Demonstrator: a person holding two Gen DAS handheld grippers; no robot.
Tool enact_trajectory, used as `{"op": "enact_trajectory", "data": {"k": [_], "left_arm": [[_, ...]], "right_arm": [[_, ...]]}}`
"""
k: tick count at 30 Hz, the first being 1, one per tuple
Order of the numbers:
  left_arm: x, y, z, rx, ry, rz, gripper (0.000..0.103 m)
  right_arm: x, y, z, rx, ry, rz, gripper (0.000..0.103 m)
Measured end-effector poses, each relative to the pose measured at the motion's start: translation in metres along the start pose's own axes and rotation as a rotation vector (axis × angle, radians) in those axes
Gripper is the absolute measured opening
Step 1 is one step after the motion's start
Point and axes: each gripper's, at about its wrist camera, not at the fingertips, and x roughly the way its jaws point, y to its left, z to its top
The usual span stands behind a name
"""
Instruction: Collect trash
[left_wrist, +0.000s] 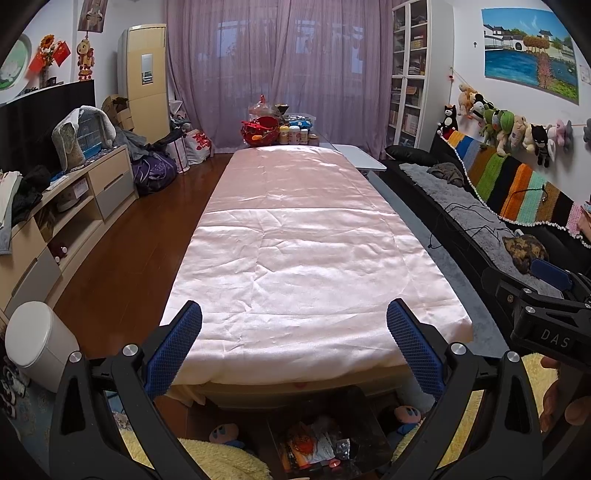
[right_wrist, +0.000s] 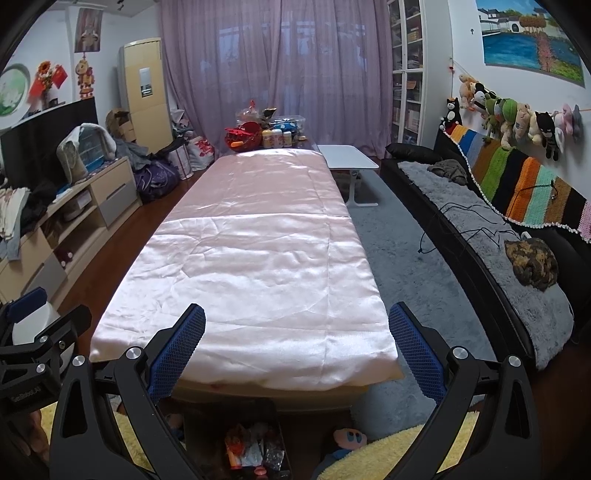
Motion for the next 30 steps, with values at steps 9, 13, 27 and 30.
{"op": "enact_trajectory", "data": {"k": [9,13,27,30], "left_arm": [[0.0003,0.0002,-0.0001,0.000,0.001,0.000,0.095],[0.0000,0.0003,0.0000,-0.001,0.001,0.000,0.095],[-0.0018,0.0000,0.0006,-0.002,-0.001,0.000,0.095],[-0.0015,0.0000,0.0004,-0.004,0.001,0.002,0.095]], "right_arm": [[-0.0014,-0.0008,0.0002,0.003,0.002,0.000,0.100],[-0.0018,-0.0006,0.0000,0.003,0.003,0.001,0.100],[-0.0023,-0.0006,-0.0012,0.005,0.005,0.000,0.100],[-0.0026,-0.0005,-0.0014,0.007,0.008,0.000,0.100]]}}
